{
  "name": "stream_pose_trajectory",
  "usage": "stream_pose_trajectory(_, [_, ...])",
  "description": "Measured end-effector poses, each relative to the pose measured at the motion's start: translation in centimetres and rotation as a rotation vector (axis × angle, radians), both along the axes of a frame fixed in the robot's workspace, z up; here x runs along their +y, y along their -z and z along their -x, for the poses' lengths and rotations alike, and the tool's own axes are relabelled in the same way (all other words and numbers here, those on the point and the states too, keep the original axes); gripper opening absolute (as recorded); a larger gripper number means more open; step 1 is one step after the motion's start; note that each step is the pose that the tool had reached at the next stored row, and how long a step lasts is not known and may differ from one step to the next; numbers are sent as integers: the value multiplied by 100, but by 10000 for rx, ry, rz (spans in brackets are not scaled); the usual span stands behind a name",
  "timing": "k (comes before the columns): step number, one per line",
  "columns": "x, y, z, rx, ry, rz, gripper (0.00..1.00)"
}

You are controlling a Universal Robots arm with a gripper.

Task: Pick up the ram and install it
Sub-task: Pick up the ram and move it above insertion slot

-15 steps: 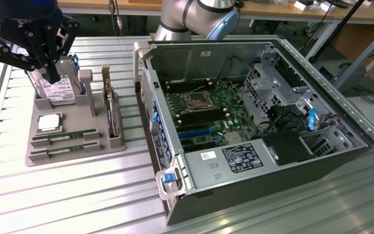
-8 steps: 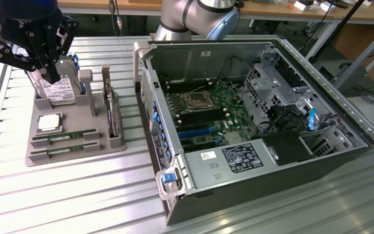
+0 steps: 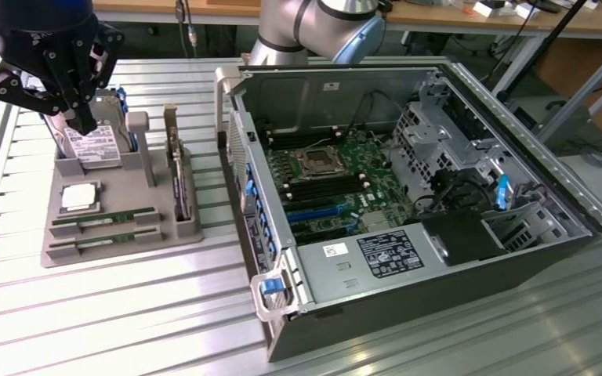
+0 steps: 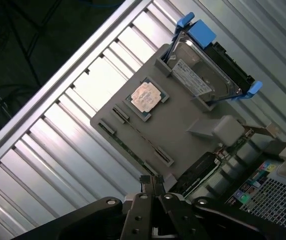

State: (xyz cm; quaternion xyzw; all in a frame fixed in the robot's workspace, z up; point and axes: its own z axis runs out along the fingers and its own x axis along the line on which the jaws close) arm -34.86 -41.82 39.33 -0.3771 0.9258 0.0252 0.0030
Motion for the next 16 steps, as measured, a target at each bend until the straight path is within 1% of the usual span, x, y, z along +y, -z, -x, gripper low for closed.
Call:
stream_pose_trajectory(3, [0,0,0,0,-207,0,10])
stream_pose_trajectory(6, [0,0,0,0,-540,0,10])
stream_pose_trajectory(16, [0,0,0,-1,-1163,-1,10])
